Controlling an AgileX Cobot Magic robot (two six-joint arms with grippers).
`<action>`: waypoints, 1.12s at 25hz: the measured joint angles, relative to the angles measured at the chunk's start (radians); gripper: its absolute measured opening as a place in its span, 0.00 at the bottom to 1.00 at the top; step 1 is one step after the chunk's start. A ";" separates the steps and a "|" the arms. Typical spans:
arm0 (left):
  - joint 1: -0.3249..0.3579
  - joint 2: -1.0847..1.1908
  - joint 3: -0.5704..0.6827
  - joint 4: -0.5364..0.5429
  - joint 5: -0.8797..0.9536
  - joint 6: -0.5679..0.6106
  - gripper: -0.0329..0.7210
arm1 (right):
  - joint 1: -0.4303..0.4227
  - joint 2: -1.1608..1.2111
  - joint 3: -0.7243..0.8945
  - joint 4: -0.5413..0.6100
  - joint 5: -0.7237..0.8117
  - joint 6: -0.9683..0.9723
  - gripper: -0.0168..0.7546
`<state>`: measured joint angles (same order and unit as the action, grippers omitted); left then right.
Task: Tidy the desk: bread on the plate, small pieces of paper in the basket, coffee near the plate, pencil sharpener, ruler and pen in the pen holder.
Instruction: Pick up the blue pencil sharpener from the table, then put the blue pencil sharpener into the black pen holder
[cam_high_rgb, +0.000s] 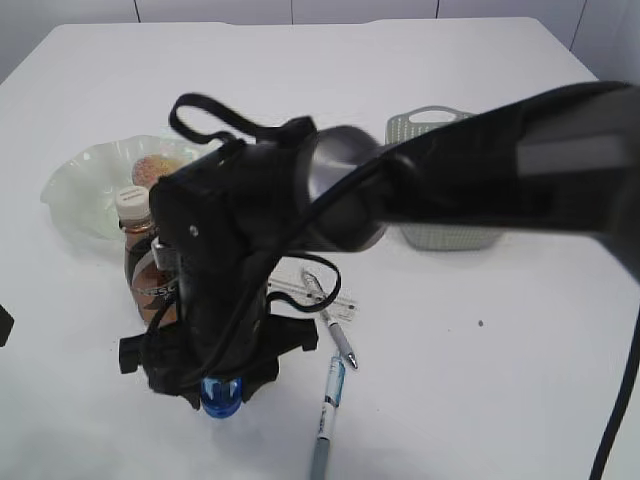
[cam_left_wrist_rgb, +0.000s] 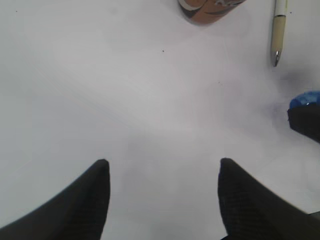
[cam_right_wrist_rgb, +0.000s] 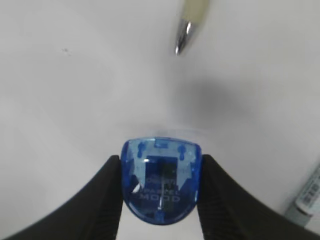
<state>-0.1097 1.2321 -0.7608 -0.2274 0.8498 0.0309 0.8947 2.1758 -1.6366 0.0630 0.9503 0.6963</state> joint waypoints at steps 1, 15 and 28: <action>0.000 0.000 0.000 0.000 0.000 0.000 0.70 | -0.014 -0.011 0.000 0.008 0.000 -0.033 0.44; 0.000 0.000 0.000 0.000 0.002 0.000 0.70 | -0.291 -0.146 0.000 0.304 0.130 -0.618 0.44; 0.000 0.000 0.000 -0.004 0.014 0.000 0.70 | -0.640 -0.184 0.000 0.802 0.116 -1.121 0.44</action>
<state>-0.1097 1.2321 -0.7608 -0.2315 0.8642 0.0309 0.2549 1.9918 -1.6366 0.8654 1.0659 -0.4243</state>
